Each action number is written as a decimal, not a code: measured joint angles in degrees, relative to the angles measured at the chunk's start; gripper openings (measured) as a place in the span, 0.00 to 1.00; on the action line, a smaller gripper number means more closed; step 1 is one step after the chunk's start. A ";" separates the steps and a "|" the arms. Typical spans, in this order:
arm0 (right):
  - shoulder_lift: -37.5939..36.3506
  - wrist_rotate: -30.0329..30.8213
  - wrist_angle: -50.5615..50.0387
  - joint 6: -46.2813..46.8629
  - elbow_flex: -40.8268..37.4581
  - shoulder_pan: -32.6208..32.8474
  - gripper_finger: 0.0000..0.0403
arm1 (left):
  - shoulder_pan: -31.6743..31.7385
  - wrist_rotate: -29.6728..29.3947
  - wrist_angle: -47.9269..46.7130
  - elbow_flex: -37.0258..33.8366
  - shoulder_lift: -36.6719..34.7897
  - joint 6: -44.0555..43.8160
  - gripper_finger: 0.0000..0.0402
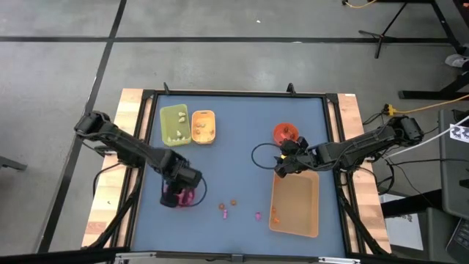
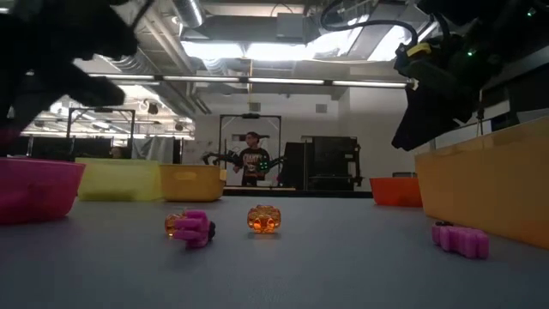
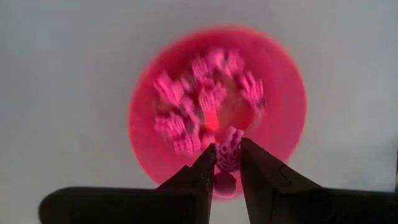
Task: Sort Halloween decoration
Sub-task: Put the pink skeleton toy into the red bowl, then put the orange pumpkin toy into the orange bin
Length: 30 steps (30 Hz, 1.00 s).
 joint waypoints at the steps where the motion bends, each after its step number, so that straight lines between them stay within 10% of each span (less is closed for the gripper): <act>1: 0.00 -0.02 -0.02 0.00 0.00 0.00 0.56 | -0.87 -0.37 -0.89 0.00 0.00 -0.39 0.11; 20: 0.00 -4.72 5.05 0.00 0.02 0.02 0.56 | -8.60 -11.45 -2.51 0.00 0.00 -6.04 0.37; 30: 0.00 -11.52 23.67 -1.61 0.02 0.02 0.56 | -11.62 -14.76 -3.99 0.01 -1.97 -5.78 0.38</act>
